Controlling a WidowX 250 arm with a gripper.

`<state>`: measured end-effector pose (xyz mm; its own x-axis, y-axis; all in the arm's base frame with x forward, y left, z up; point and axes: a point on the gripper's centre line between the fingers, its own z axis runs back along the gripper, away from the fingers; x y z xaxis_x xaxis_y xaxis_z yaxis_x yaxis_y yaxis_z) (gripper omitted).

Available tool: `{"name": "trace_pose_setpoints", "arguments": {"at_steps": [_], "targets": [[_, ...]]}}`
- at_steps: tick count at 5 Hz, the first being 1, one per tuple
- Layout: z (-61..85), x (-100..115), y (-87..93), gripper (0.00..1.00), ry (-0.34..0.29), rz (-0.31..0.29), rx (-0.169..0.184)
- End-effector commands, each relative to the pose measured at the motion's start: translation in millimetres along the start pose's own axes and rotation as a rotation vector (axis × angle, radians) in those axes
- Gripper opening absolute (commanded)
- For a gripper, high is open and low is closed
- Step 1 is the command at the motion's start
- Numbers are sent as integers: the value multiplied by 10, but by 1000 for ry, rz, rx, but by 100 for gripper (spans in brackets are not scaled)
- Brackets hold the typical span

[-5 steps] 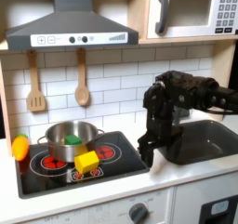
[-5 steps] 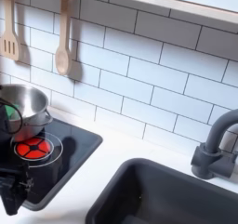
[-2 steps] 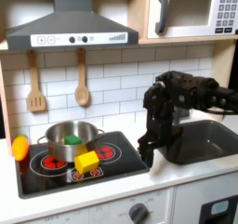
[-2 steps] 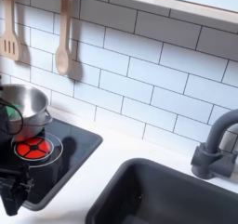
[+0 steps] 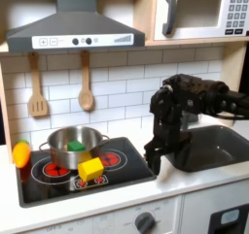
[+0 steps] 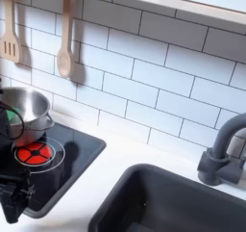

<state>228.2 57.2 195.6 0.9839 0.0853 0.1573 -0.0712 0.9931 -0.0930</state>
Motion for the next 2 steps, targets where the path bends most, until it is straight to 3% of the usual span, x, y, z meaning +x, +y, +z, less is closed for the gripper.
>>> {"name": "trace_pose_setpoints", "arguments": {"at_steps": [1,2], "targets": [[0,2,1,100,-1,0,0],[0,0,-1,100,1,-2,1]]}}
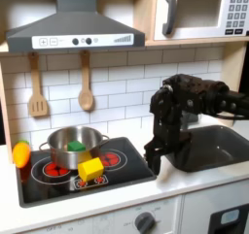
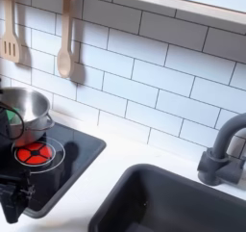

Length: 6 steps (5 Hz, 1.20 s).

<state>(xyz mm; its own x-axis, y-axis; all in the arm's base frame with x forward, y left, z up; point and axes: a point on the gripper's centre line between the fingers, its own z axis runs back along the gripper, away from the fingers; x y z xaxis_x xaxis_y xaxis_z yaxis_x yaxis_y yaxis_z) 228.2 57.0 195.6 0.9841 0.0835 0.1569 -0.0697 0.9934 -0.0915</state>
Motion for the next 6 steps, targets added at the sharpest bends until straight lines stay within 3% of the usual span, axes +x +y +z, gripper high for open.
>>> {"name": "trace_pose_setpoints", "arguments": {"at_steps": [1,6], "targets": [[0,2,4,100,-2,2,1],[-29,-35,1,100,-25,-20,-7]]}}
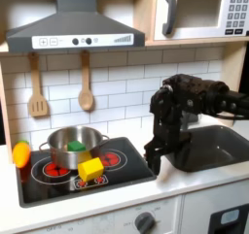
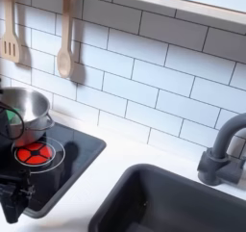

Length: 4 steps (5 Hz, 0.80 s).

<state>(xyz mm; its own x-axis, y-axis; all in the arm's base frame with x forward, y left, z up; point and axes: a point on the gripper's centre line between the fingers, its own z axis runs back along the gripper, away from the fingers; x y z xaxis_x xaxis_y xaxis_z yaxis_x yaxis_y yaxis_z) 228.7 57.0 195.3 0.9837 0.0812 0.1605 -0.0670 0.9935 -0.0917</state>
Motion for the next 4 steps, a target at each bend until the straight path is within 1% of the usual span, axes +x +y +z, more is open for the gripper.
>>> {"name": "trace_pose_setpoints", "arguments": {"at_steps": [1,2,3,4], "targets": [[-75,-77,-3,100,-52,-46,39],[-80,-100,37,100,-72,-44,32],[-80,-85,20,100,-113,-76,30],[-42,-53,63,100,-140,-65,30]]}}
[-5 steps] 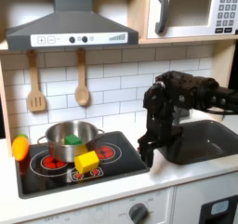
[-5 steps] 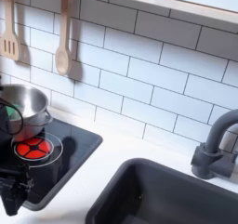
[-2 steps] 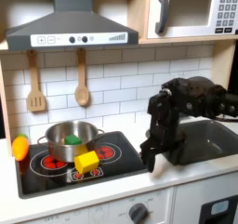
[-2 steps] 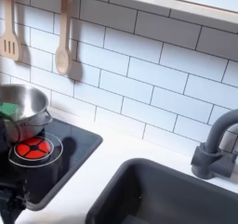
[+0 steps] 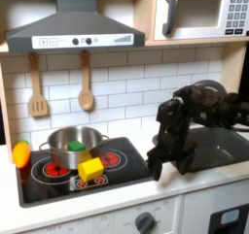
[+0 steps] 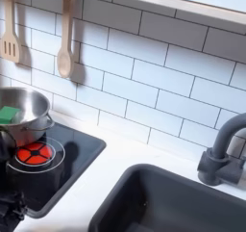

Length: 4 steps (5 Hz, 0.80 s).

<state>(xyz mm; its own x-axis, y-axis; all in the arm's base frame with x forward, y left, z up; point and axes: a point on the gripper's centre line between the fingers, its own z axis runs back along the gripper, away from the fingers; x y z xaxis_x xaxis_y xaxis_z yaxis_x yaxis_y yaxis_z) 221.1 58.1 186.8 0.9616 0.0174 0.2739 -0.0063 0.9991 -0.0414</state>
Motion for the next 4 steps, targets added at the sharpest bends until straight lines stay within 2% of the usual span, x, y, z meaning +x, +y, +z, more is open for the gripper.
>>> {"name": "trace_pose_setpoints", "arguments": {"at_steps": [1,2,3,4], "targets": [[34,85,104,100,-45,30,3],[40,152,137,85,-69,39,-5],[80,211,149,20,-101,41,-6],[104,266,131,0,-118,30,-10]]}}
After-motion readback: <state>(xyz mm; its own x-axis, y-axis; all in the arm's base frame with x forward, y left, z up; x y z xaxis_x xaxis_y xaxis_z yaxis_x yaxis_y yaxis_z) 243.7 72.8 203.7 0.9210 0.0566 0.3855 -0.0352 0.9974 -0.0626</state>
